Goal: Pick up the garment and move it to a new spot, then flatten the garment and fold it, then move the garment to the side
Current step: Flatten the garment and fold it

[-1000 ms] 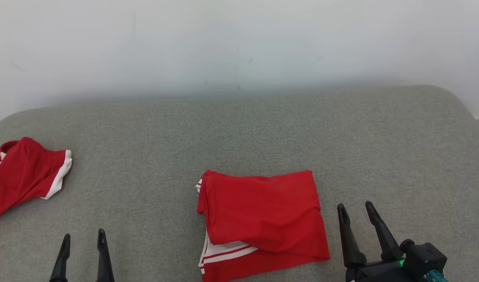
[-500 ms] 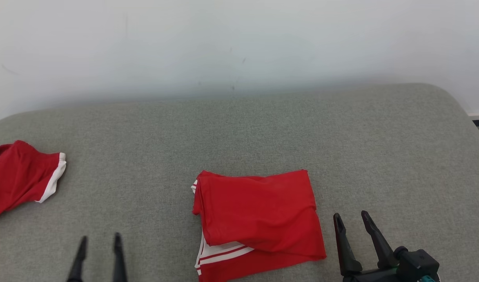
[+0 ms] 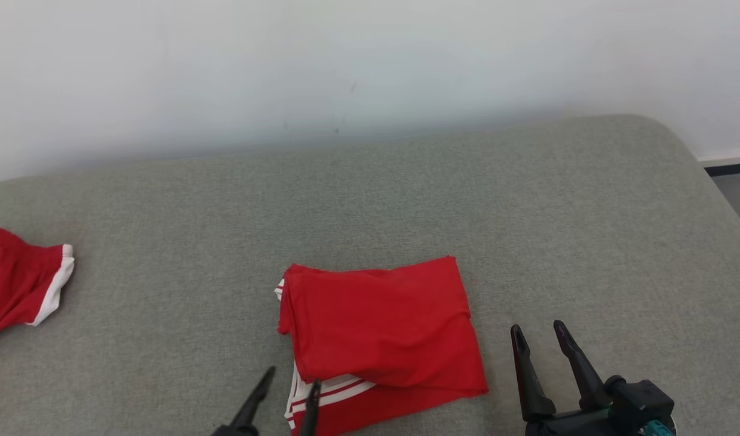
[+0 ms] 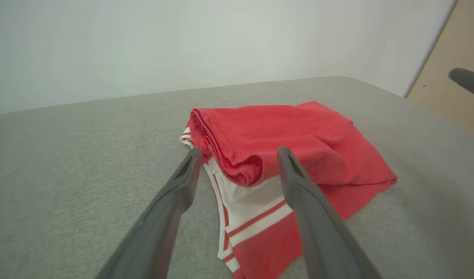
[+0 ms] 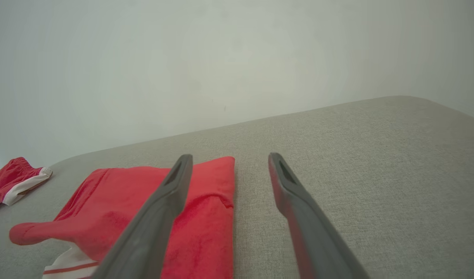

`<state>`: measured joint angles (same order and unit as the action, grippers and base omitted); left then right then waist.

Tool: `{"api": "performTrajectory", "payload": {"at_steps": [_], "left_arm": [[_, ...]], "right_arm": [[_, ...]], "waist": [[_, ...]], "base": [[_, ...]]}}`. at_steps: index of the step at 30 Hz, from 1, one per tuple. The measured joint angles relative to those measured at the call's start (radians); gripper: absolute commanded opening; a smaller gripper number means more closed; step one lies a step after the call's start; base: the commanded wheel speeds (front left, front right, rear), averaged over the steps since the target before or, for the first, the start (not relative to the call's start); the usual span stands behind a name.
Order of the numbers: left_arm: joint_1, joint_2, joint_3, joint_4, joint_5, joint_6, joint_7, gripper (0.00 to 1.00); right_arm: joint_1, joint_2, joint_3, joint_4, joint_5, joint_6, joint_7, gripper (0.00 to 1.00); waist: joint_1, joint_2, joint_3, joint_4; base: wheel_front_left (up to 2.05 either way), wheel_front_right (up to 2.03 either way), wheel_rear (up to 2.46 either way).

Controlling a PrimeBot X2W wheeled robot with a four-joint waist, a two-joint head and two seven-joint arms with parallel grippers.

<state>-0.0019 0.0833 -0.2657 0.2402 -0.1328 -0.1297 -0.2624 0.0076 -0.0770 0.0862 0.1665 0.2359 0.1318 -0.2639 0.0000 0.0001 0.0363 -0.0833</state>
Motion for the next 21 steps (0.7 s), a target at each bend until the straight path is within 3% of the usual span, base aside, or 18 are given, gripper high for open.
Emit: {"api": "performTrajectory", "payload": {"at_steps": [5, 12, 13, 14, 16, 17, 21], "left_arm": [[-0.018, 0.024, -0.073, 0.027, -0.036, 0.000, 0.000, 1.00], [-0.046, 0.030, -0.080, 0.093, -0.056, -0.001, 0.000, 1.00], [-0.051, 0.031, -0.085, 0.108, -0.061, -0.001, 0.000, 0.94], [-0.056, 0.031, -0.090, 0.120, -0.063, -0.001, 0.000, 0.63], [-0.070, 0.031, -0.091, 0.130, -0.065, -0.001, 0.000, 0.25], [-0.076, 0.031, -0.091, 0.134, -0.068, -0.001, 0.000, 0.00], [-0.086, 0.030, -0.091, 0.134, -0.070, -0.001, 0.000, 0.00]], "right_arm": [[-0.001, 0.000, -0.002, 0.001, 0.000, 0.000, 0.000, 1.00], [-0.008, 0.001, 0.001, 0.003, 0.000, 0.000, 0.000, 1.00], [-0.008, 0.001, 0.001, 0.002, 0.000, 0.000, 0.000, 1.00], [-0.008, 0.001, 0.000, 0.002, 0.001, 0.000, 0.000, 1.00], [-0.008, 0.001, 0.000, 0.000, 0.000, 0.000, 0.000, 1.00], [-0.008, 0.001, 0.000, -0.002, 0.000, 0.000, 0.000, 1.00], [-0.007, 0.001, -0.004, -0.004, 0.000, 0.000, 0.000, 1.00]], "waist": [[0.0000, 0.0000, 0.007, -0.021], [0.0000, 0.0000, 0.009, -0.048], [0.0000, 0.0000, 0.009, -0.051], [0.0000, 0.0000, 0.010, -0.054], [0.0000, 0.0000, 0.011, -0.058], [0.0000, 0.0000, 0.011, -0.060], [0.0000, 0.0000, 0.010, -0.061]], "base": [[0.00, 0.00, 0.00], [0.00, 0.00, 0.00], [0.00, 0.00, 0.00], [0.00, 0.00, 0.00], [0.00, 0.00, 0.00], [0.00, 0.00, 0.00], [0.00, 0.00, 0.00]]}}
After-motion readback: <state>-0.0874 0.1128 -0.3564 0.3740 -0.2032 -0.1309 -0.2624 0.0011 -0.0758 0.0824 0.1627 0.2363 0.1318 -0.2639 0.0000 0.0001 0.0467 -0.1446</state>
